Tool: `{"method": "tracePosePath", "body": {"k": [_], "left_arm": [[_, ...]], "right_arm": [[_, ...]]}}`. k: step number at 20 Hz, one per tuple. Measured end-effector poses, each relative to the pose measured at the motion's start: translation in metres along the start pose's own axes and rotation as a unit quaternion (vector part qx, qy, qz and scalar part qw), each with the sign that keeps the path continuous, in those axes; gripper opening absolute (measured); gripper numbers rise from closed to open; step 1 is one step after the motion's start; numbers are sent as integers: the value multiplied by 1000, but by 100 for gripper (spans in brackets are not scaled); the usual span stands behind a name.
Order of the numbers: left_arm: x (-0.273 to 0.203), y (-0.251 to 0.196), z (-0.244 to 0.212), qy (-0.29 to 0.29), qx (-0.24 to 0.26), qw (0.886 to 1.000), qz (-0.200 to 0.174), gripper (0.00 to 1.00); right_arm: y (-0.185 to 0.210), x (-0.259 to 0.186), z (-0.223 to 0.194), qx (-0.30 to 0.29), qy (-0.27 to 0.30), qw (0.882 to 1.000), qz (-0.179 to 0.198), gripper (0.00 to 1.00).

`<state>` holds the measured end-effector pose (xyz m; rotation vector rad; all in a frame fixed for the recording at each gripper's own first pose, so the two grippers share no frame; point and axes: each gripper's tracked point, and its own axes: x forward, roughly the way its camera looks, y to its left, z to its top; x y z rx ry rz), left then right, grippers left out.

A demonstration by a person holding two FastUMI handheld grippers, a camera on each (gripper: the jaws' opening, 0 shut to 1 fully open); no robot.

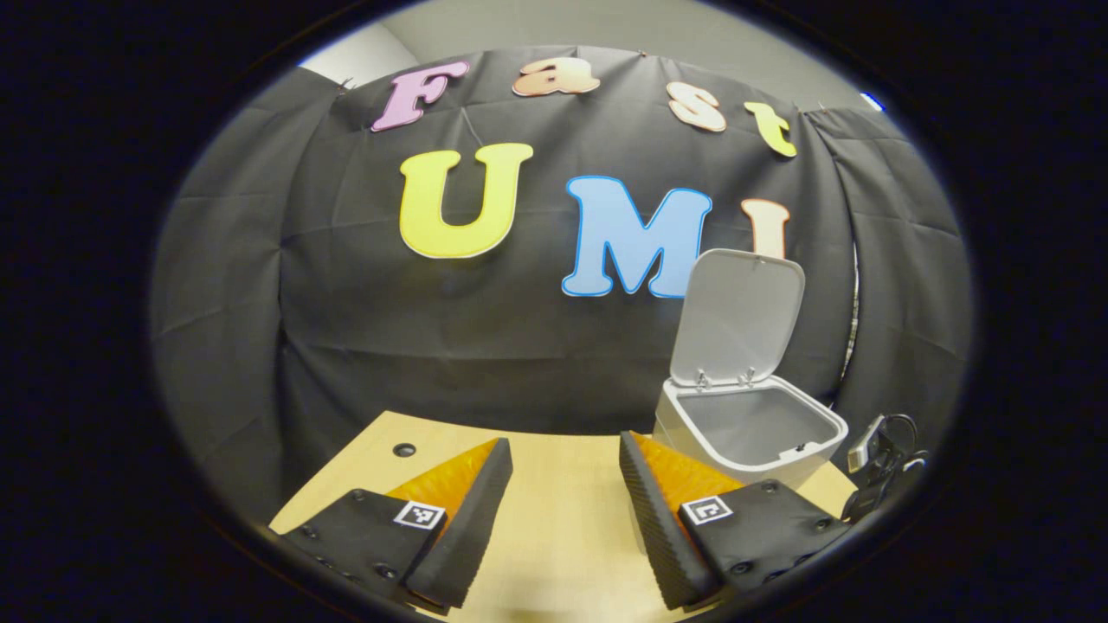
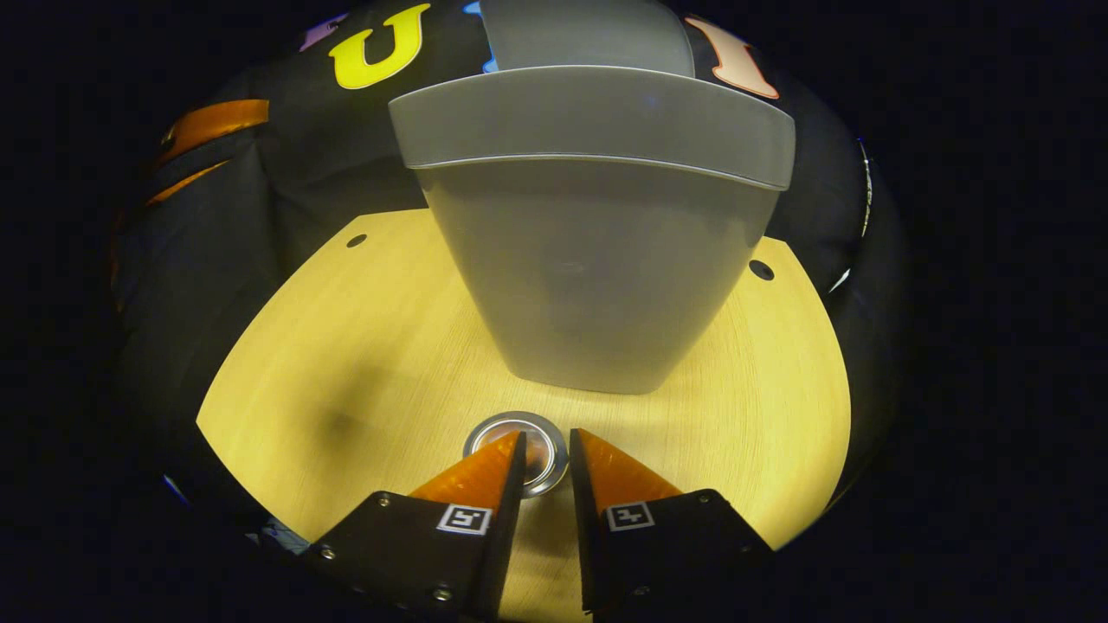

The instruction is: Press the lid of the desktop garbage bin to open it, pick up the crumpled paper on the desktop and throw it into the bin, then pick up the pop can on the desktop and drop it into the bin, and finally close the garbage bin lid.

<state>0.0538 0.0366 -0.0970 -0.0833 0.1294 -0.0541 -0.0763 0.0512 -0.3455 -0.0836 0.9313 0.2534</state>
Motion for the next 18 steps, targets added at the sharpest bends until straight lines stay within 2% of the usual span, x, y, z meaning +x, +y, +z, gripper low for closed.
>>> {"method": "tracePosePath", "body": {"k": [1,2,3,4,5,6,7,8,10,11,15,16,17,18], "left_arm": [[-1,1,0,0,1,1000,0,83],[-2,1,-1,1,1,1000,0,82],[-1,3,-2,1,1,1000,0,81],[-2,4,-1,2,1,1000,1,85],[-3,5,-2,1,1,1000,2,85],[-3,7,-1,0,2,1000,3,81],[-4,9,-1,0,3,1000,4,85],[-5,12,0,0,3,1000,6,81],[-6,16,-1,1,3,1000,9,85],[-6,18,-2,2,2,1000,11,81],[-5,21,-4,4,1,1000,14,81],[-5,22,-5,4,0,1000,14,85],[-6,23,-5,5,0,1000,15,77],[-6,22,-7,6,0,1000,15,81]], "right_arm": [[5,0,2,-2,-3,1000,10,47],[9,1,2,-4,-4,1000,12,67],[10,3,1,-7,-2,1000,14,67],[13,4,-1,-10,0,1000,16,68],[14,5,-2,-14,3,1000,15,78],[14,6,-3,-16,6,1000,15,71],[17,7,-2,-13,3,1000,19,72],[18,7,1,-10,0,1000,21,74],[20,4,9,-7,-14,1000,22,75],[22,4,12,-7,-17,1000,24,74],[32,8,5,-21,-6,999,35,76],[33,11,2,-29,-1,999,36,76],[36,12,1,-33,1,999,39,76],[39,14,1,-34,2,998,44,78]]}}
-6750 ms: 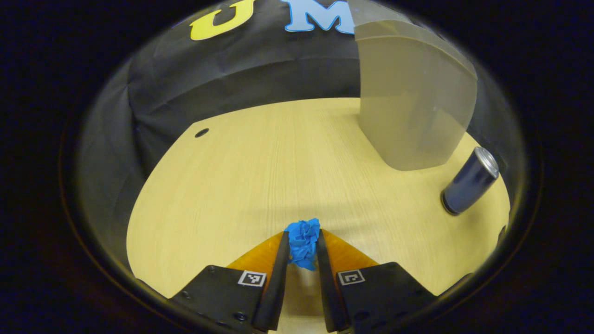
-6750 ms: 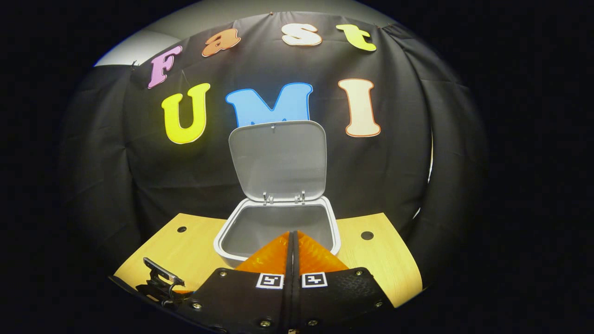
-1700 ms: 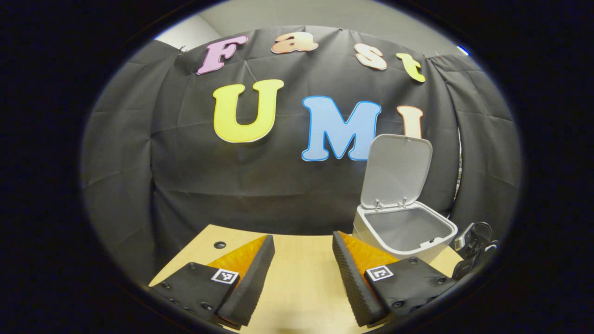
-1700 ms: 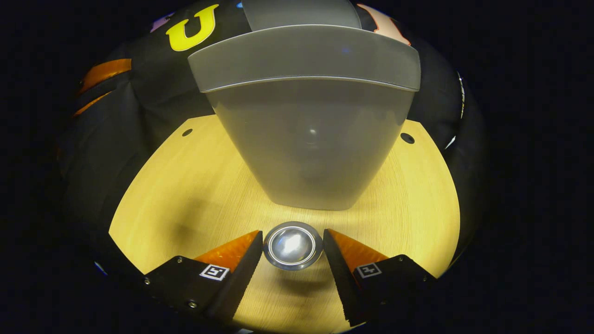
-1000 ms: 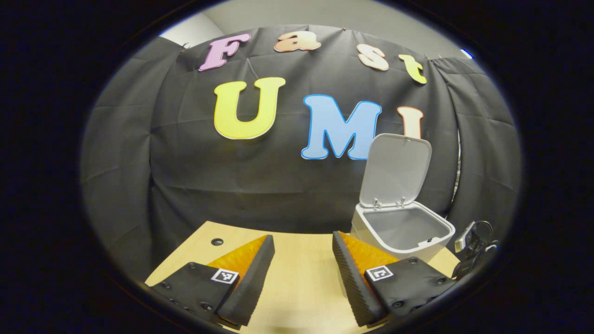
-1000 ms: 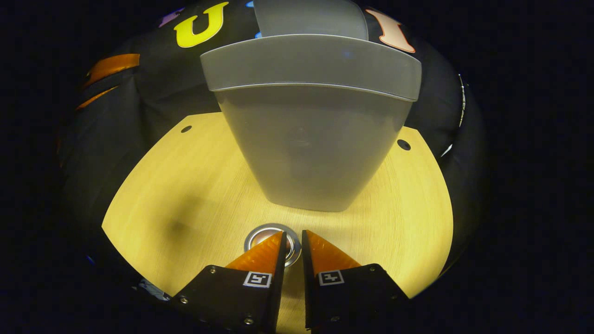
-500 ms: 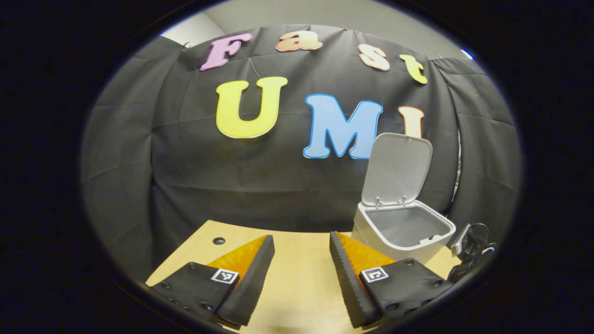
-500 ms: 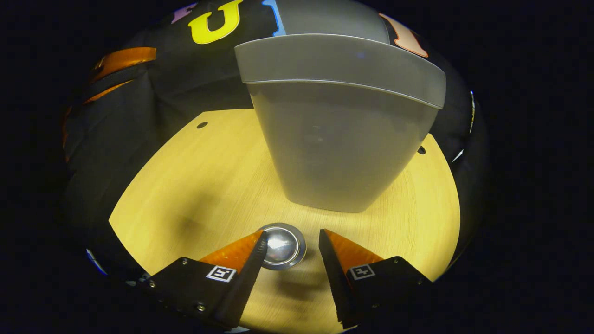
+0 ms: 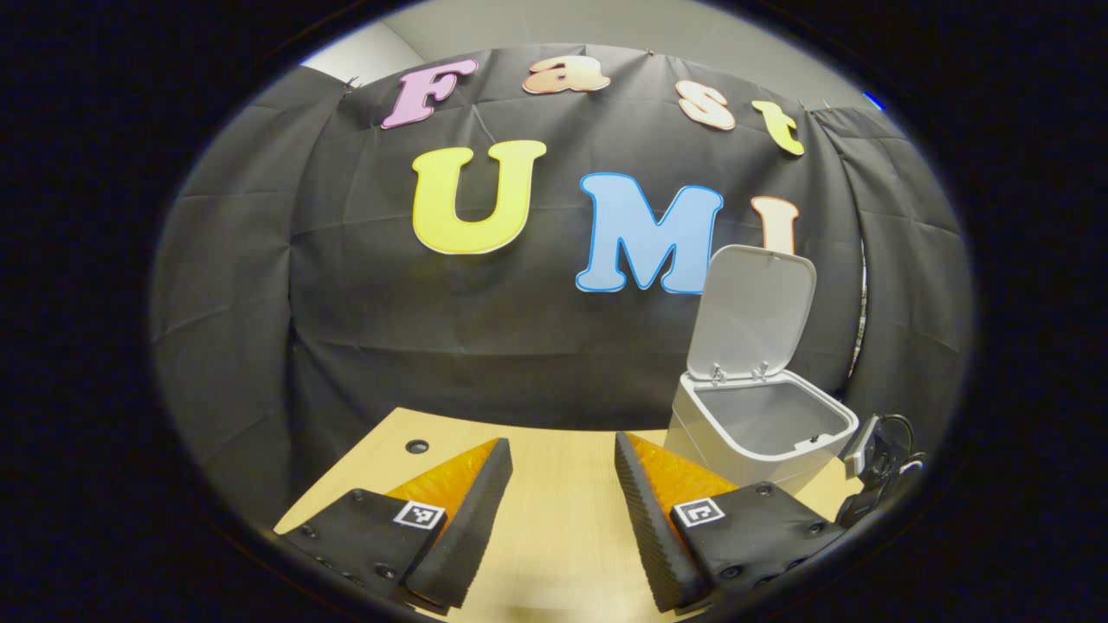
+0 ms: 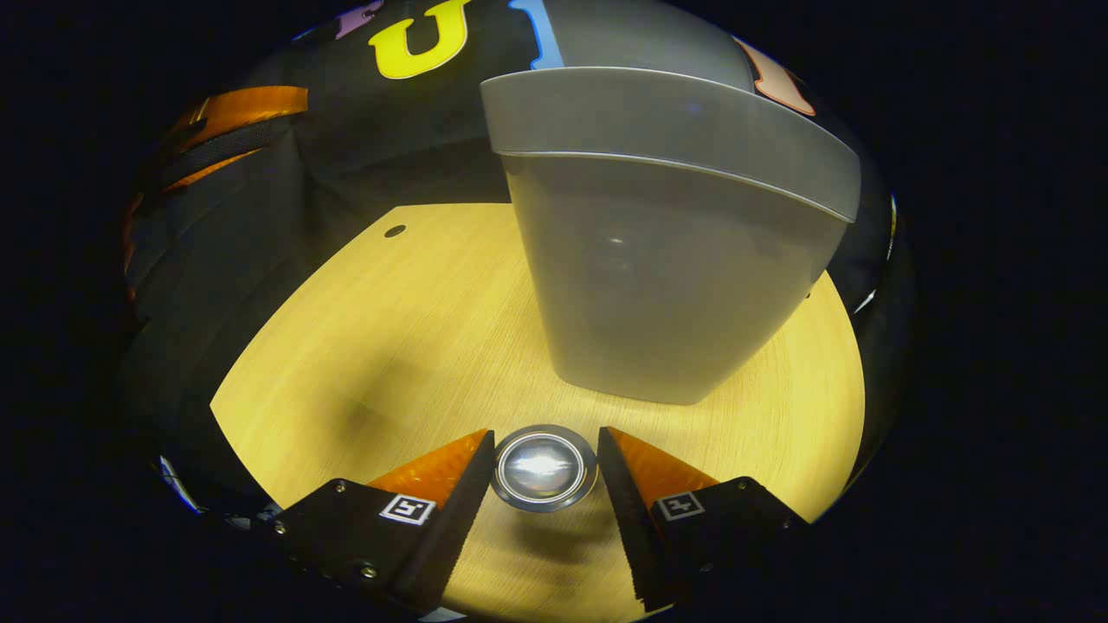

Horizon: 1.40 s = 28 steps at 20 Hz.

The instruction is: Press the lid of the desktop garbage bin to open it, pick up the crumpled paper on the desktop and throw it into the bin, then pick up the pop can on the desktop and drop it into the bin, and finally close the garbage bin lid.

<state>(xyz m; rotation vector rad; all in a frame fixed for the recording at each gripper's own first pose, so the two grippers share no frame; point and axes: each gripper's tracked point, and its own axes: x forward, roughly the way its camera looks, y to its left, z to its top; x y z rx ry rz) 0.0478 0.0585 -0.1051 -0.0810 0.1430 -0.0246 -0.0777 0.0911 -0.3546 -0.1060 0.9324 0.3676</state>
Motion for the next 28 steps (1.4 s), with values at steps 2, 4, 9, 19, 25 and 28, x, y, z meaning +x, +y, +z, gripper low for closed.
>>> {"method": "tracePosePath", "body": {"k": [2,4,9,19,25,28], "left_arm": [[0,2,-2,2,-1,1000,1,77],[1,4,-4,3,-3,1000,3,81],[2,5,-6,6,-8,1000,5,85],[4,5,-9,8,-10,1000,5,81],[4,2,-9,10,-7,1000,2,81],[6,3,-11,11,-7,1000,2,85]], "right_arm": [[2,0,1,-4,0,1000,1,81],[2,-1,3,-8,-2,1000,1,89],[2,1,-2,-18,5,1000,3,97],[-2,-1,0,-23,4,1000,-6,83],[14,-23,26,4,-32,999,27,83],[30,-43,58,14,-74,996,58,83]]}}
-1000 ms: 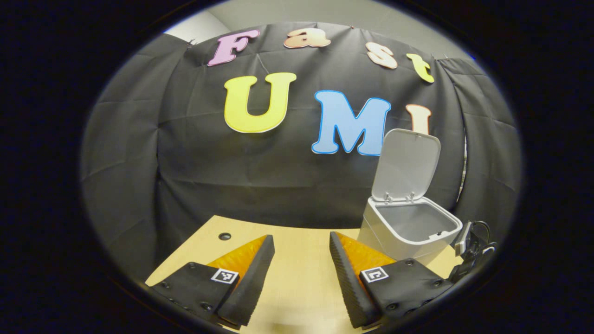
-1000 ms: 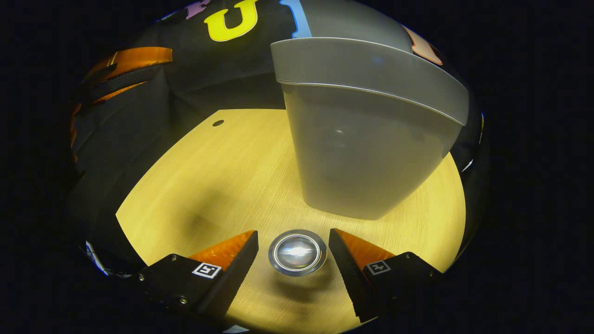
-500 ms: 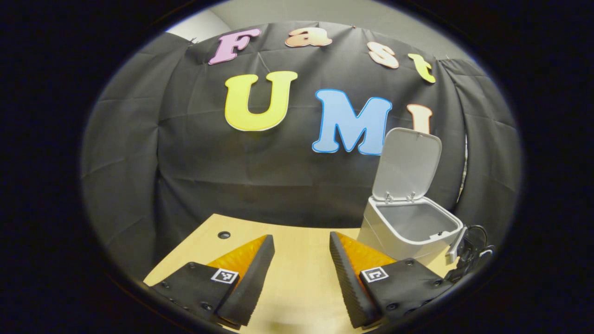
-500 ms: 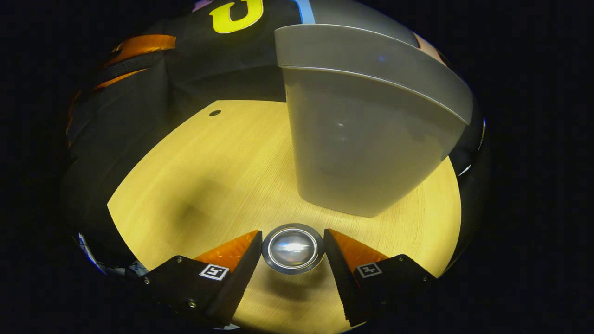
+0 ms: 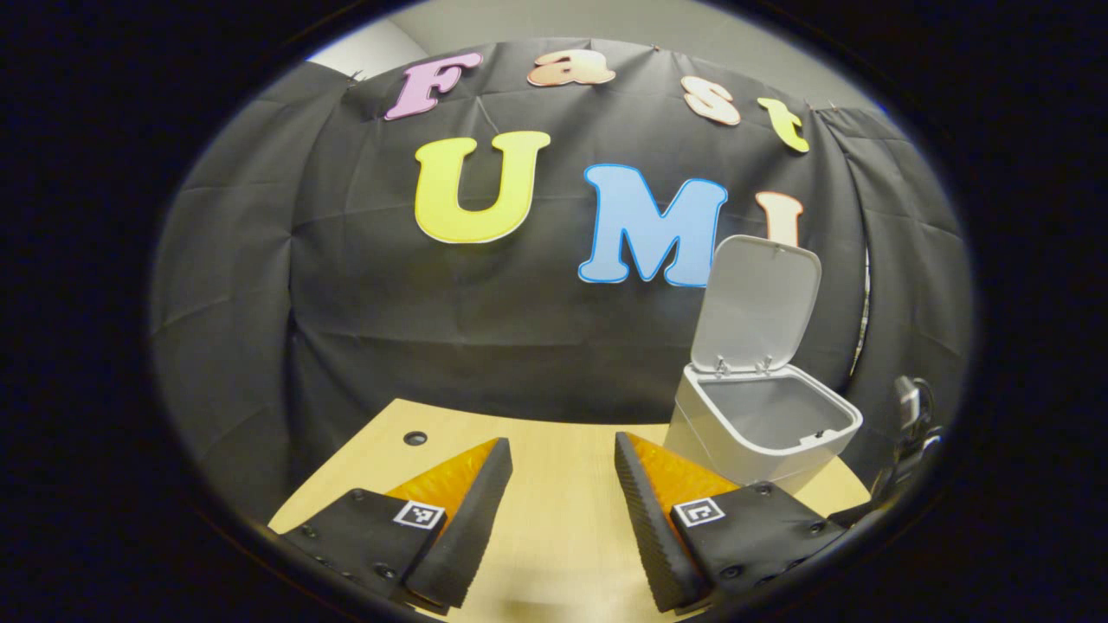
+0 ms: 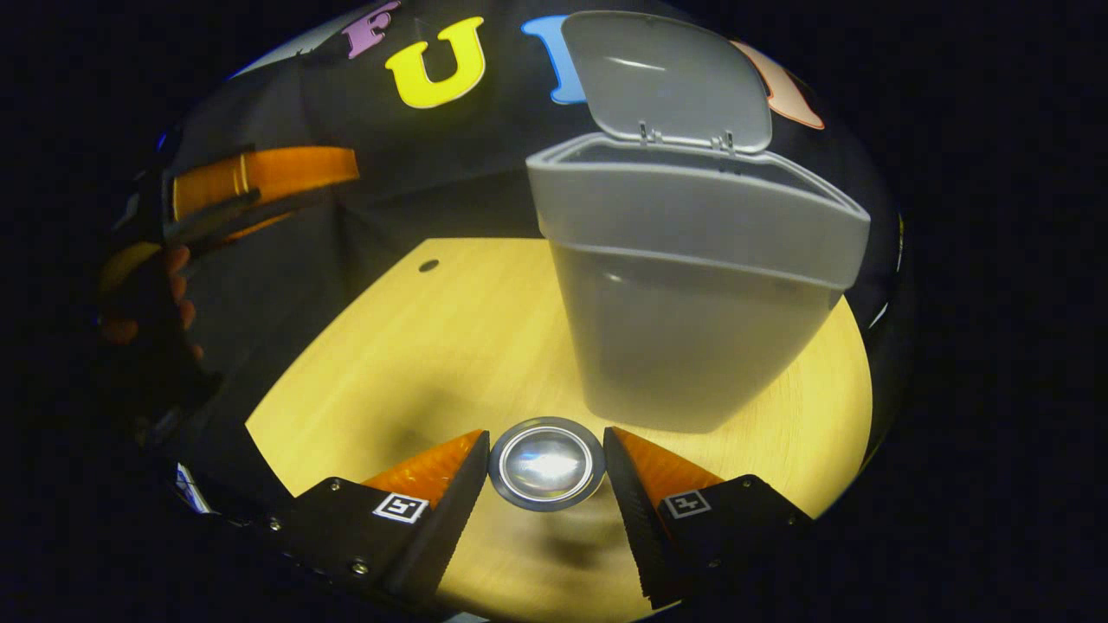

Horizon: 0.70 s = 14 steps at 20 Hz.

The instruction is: Press the lid of the desktop garbage bin to open it, pick up the crumpled paper on the desktop and throw it into the bin, then pick up the pop can on the desktop and drop it into the bin, and finally close the garbage bin lid.

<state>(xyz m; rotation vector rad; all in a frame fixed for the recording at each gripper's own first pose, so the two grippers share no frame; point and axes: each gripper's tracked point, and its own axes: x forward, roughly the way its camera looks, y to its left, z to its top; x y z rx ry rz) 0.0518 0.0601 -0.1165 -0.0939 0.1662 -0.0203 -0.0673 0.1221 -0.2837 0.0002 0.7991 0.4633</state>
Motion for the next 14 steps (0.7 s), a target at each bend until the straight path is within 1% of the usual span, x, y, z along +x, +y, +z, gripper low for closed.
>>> {"method": "tracePosePath", "body": {"k": [1,2,3,6,7,11,12,13,14], "left_arm": [[0,0,0,0,0,1000,0,85],[-1,2,0,0,1,1000,1,81],[-1,3,0,1,2,1000,3,85],[-4,10,2,-3,4,1000,12,85],[-6,11,5,-7,4,1000,13,81],[-12,19,12,-15,5,1000,23,81],[-13,20,13,-16,5,1000,25,77],[-14,20,13,-17,5,1000,25,81],[-15,21,12,-16,4,1000,26,81]], "right_arm": [[8,-5,14,5,-17,1000,13,83],[14,-10,27,8,-33,999,24,83],[19,-15,39,7,-46,998,33,83],[34,-30,70,0,-81,995,52,83],[41,-36,83,0,-93,994,59,83],[53,-53,129,-5,-142,987,78,83],[55,-55,138,-6,-153,985,80,83],[54,-58,148,-5,-163,983,82,83],[54,-61,157,-1,-174,981,83,83]]}}
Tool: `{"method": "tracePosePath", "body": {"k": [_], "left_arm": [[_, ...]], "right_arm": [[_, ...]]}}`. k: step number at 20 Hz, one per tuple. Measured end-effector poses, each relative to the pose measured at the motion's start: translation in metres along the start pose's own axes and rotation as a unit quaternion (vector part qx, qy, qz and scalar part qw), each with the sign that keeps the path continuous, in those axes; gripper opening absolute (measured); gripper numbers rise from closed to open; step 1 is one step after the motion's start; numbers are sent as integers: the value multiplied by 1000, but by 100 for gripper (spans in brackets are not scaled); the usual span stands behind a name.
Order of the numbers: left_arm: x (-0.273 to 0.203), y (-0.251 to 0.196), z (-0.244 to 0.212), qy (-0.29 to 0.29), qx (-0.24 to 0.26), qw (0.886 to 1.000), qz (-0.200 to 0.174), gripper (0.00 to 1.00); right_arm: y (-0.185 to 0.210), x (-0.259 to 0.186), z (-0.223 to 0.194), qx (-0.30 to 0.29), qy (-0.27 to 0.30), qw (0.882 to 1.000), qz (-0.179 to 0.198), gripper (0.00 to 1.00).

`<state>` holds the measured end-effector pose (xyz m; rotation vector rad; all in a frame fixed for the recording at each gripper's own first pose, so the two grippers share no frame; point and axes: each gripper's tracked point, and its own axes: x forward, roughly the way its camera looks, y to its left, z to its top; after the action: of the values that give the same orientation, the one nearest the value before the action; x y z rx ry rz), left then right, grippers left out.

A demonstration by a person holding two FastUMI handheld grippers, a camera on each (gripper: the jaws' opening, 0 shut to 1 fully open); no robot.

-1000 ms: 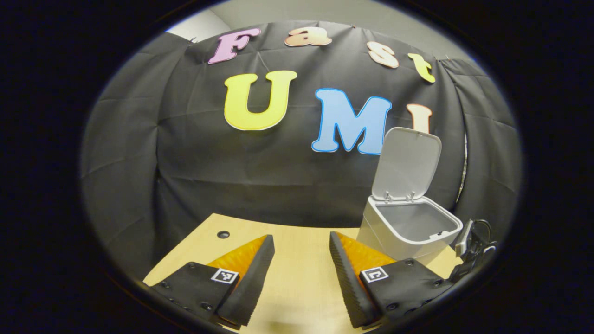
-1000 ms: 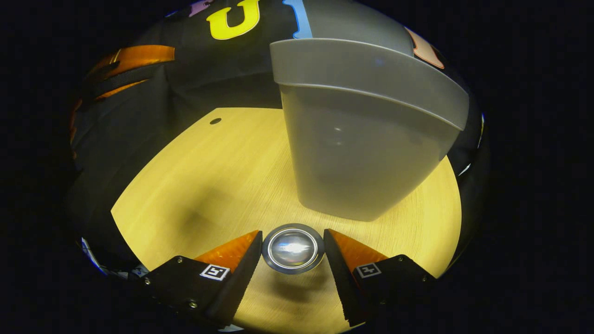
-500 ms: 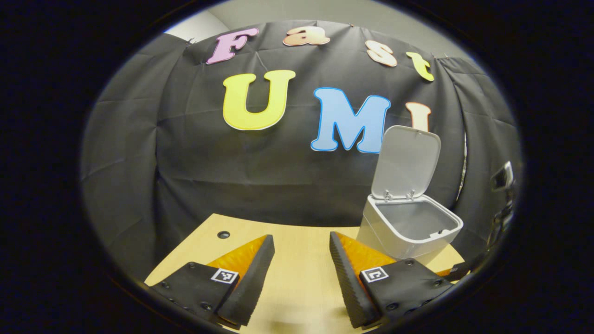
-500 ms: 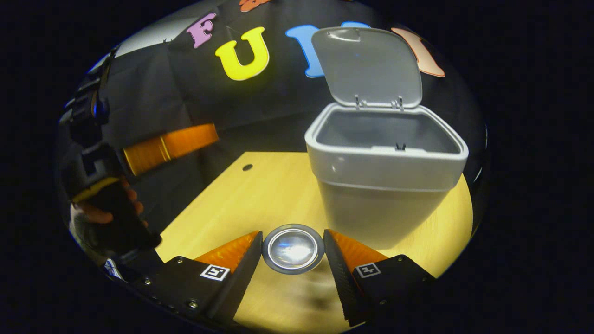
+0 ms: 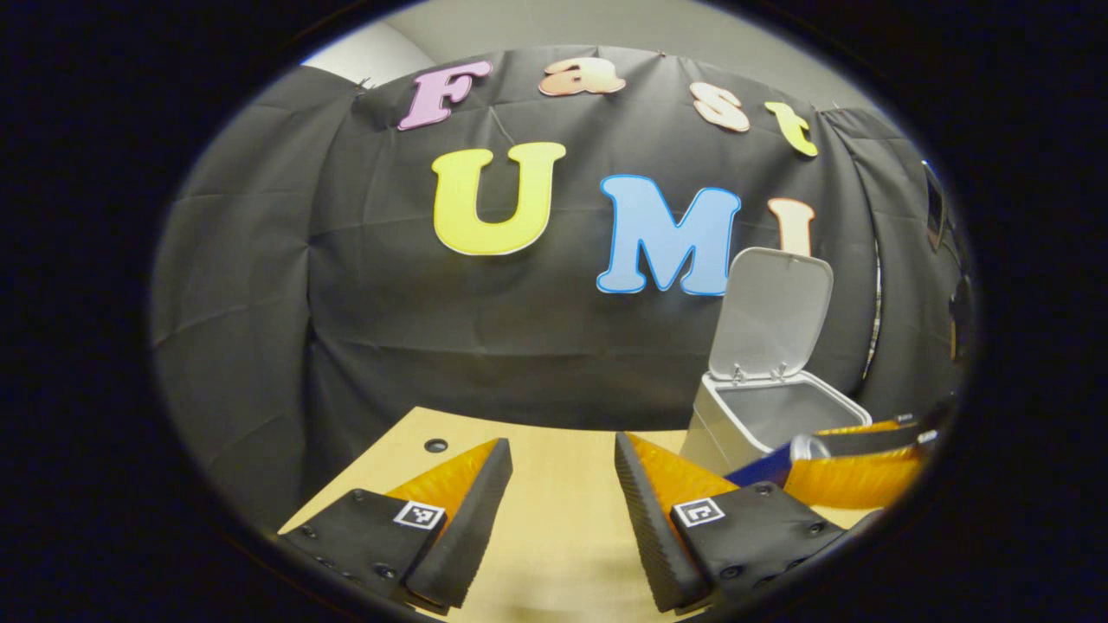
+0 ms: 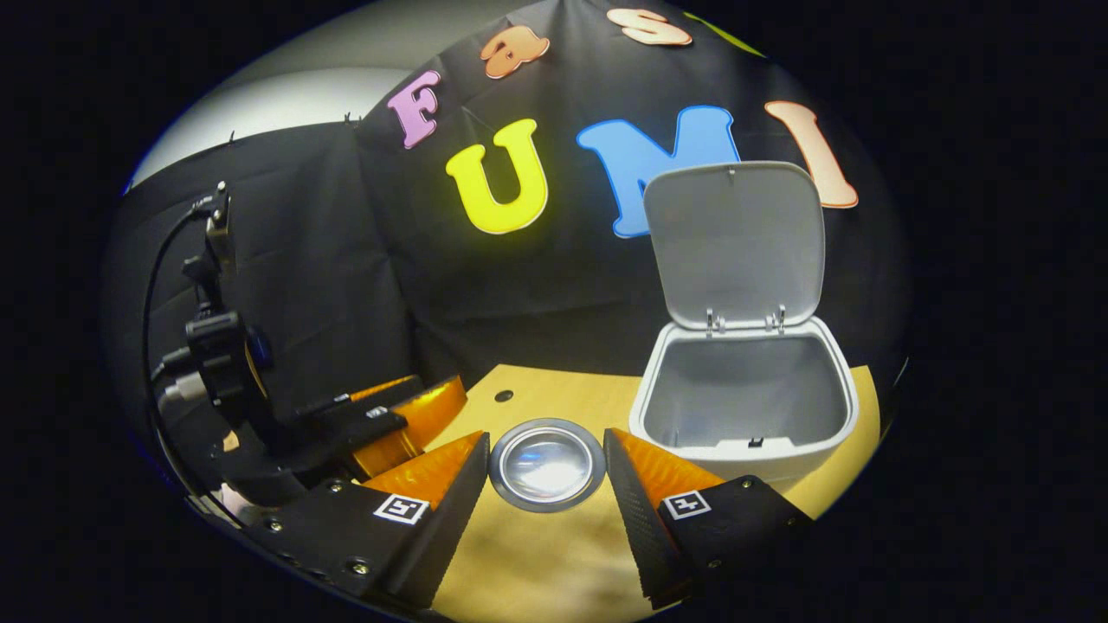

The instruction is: Press the lid of the desktop garbage bin to open it, pick up the crumpled paper on the desktop and throw it into the bin, then pick up the pop can on the desktop and drop it into the bin, and finally close the garbage bin lid.

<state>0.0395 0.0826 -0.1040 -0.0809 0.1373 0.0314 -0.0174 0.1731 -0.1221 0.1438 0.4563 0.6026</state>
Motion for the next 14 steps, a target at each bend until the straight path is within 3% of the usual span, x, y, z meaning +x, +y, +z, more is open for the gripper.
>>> {"method": "tracePosePath", "body": {"k": [1,5,14], "left_arm": [[0,0,-1,1,-2,1000,0,85],[-1,2,-4,5,-8,1000,1,81],[7,-2,-13,15,-26,1000,-5,85]], "right_arm": [[0,0,11,5,-9,1000,1,83],[-18,-2,46,22,-48,998,-17,83],[-111,-36,101,24,-142,978,-154,83]]}}
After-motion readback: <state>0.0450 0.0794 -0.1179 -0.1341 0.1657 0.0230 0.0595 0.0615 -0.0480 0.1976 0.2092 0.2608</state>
